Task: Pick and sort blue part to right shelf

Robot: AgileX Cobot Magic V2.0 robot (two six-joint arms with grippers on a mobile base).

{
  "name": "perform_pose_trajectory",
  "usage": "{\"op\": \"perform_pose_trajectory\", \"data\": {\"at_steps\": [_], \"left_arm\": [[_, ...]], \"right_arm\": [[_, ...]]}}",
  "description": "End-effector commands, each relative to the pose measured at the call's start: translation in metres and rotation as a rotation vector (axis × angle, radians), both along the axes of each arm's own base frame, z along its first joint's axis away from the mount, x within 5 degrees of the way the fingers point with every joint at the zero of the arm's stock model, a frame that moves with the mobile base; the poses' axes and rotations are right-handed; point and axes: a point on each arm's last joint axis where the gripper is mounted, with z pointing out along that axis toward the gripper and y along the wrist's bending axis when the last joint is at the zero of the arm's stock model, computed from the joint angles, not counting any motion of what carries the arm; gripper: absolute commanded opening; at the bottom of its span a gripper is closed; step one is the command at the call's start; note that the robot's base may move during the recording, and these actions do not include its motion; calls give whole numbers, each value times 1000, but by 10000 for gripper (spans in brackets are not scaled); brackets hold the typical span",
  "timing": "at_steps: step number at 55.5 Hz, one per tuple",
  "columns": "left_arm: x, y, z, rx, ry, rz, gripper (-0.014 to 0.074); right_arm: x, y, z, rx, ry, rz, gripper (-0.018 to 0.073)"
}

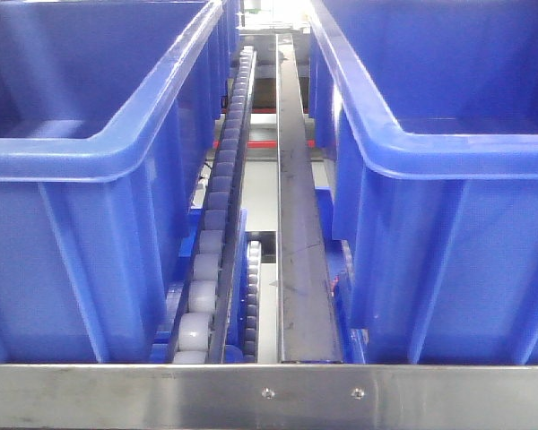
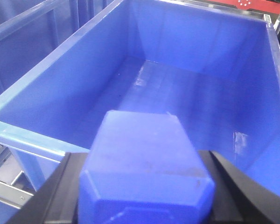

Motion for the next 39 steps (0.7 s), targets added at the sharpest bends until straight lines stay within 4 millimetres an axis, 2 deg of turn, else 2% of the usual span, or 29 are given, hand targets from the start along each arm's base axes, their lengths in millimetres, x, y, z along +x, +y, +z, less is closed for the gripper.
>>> {"op": "perform_pose_trajectory", "data": {"at_steps": [1, 12, 24, 31, 39], "left_arm": [[16, -8, 33, -15, -5, -21, 262], [77, -33, 60, 34, 244, -21, 263], [159, -63, 66, 128, 446, 4, 264], [204, -68, 59, 152, 517, 53, 266], [246, -63, 36, 103, 628, 115, 284]], "right_arm": [[1, 0, 16, 23, -91, -7, 197], [1, 0, 16, 23, -91, -7, 197], [1, 0, 16, 23, -91, -7, 197], [1, 0, 16, 23, -91, -7, 197], [1, 0, 16, 23, -91, -7, 197]]}}
